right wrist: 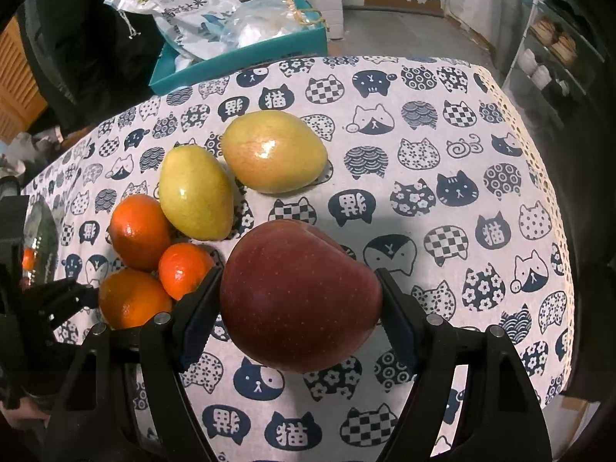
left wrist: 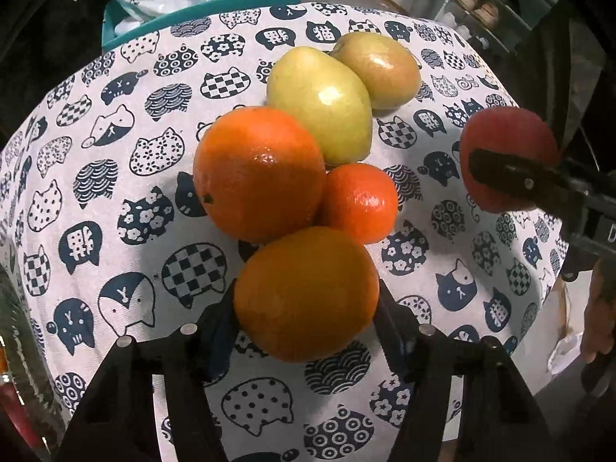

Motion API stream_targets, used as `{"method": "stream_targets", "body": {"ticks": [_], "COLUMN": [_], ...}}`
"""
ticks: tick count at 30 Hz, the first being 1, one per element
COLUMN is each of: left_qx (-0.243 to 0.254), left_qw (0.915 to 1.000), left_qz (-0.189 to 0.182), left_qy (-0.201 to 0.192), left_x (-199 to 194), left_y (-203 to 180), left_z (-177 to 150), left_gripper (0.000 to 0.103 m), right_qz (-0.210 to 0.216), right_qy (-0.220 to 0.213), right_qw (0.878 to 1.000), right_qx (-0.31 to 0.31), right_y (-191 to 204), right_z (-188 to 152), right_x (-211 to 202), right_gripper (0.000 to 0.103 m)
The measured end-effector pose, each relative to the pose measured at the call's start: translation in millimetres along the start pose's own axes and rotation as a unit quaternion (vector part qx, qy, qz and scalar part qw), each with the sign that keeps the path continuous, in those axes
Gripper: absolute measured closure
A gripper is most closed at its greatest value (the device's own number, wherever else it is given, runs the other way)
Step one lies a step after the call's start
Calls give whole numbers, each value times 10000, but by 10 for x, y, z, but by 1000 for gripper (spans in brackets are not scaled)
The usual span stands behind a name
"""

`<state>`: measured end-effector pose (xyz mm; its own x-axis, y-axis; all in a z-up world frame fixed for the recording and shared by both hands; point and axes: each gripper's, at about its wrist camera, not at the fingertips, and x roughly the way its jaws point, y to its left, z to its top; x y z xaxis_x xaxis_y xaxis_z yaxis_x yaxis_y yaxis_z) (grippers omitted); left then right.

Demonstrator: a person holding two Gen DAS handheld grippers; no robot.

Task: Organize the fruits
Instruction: 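Grasp the large orange with the left gripper while the right gripper holds the apple, then carry the red apple and large orange over the green glass bowl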

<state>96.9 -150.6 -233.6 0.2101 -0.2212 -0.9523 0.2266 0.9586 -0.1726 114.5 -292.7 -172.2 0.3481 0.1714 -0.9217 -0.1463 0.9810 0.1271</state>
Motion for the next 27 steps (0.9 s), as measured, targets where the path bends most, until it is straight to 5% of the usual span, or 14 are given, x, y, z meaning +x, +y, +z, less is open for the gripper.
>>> {"method": "stream_targets", "body": {"ticks": [10,27], "left_qx": [-77,-180], "left_qw": [9998,9912], "left_qz": [-7,216], "left_qy": [-199,-1293], "left_x": [-297,-1168], "left_y": [146,324], "left_z": [-68,-22], "left_gripper": [38,38], "right_qz": [-57,91], "right_qy": [-268,-1100], "right_qw": [9994,9921], "right_qx": [-192,-602], "right_y": [97,464], "right_z": [65,249], "right_x": [-161,-773], "right_gripper": [26,26]}}
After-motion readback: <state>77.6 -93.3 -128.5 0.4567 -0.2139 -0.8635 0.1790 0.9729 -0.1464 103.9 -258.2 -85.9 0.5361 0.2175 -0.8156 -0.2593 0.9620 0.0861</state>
